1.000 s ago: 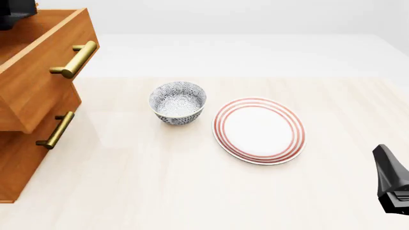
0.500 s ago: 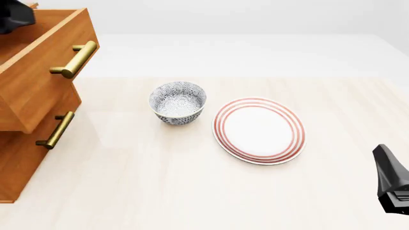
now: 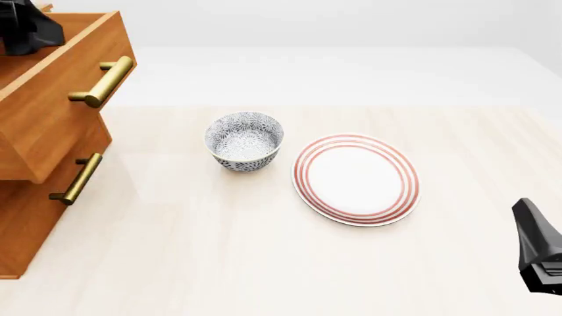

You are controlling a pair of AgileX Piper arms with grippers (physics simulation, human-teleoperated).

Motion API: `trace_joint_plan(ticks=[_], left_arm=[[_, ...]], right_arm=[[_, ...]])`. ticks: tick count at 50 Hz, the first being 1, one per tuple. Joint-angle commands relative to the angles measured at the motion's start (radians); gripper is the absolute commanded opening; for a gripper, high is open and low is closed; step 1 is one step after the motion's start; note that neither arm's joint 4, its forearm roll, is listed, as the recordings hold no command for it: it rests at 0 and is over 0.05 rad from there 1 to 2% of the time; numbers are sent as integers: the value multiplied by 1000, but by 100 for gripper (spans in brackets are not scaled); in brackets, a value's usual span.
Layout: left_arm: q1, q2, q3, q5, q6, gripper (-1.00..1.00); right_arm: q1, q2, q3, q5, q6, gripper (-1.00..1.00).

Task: Open the top drawer of the cabinet.

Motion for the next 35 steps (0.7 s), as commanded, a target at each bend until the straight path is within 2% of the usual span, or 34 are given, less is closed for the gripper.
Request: trace_joint_plan(ticks=[1,35], left_arm=[[-1,24,15,-9,-6,100],[2,57,106,-91,-36,100]], right_arm=[[0,-1,0,1,0,100],[0,-2,0,1,0,100]])
